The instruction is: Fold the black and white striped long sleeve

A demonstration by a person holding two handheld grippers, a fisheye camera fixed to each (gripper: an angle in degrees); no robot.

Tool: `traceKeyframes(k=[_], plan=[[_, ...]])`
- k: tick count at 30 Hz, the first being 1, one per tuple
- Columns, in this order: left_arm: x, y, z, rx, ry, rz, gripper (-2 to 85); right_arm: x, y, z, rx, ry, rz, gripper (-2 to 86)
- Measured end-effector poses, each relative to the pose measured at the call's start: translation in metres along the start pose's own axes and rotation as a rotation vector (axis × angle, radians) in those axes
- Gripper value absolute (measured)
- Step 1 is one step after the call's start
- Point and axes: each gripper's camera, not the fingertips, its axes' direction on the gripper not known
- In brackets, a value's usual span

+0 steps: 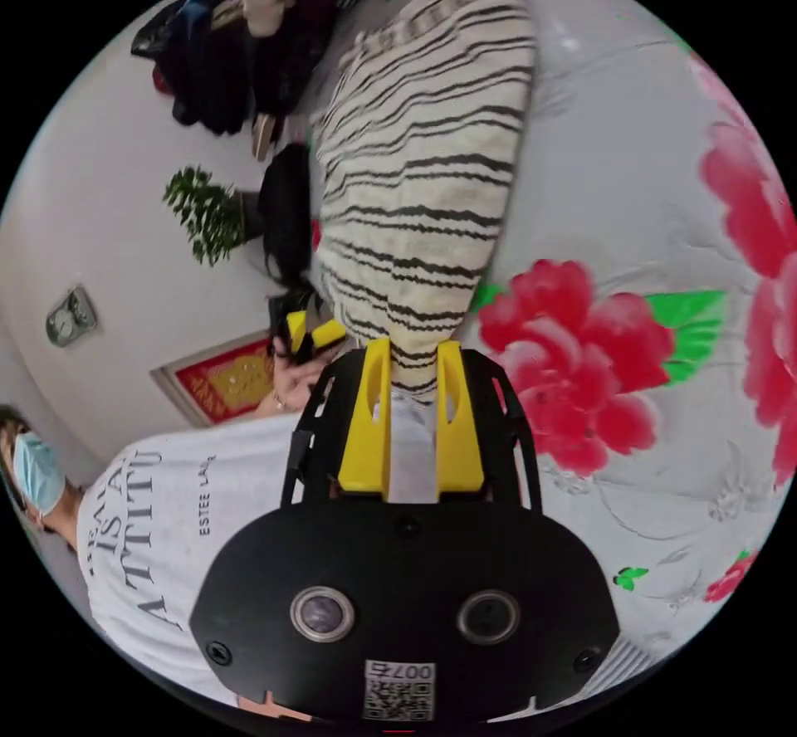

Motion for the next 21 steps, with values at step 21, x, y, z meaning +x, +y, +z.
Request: traceKeyframes(k=[21], plan=[[-0.018, -0.037, 0.01, 0.01, -0.074, -0.038, 8.2, 0.028, -0.015, -0.104, 0.429, -0.116, 0.036, 6.7]])
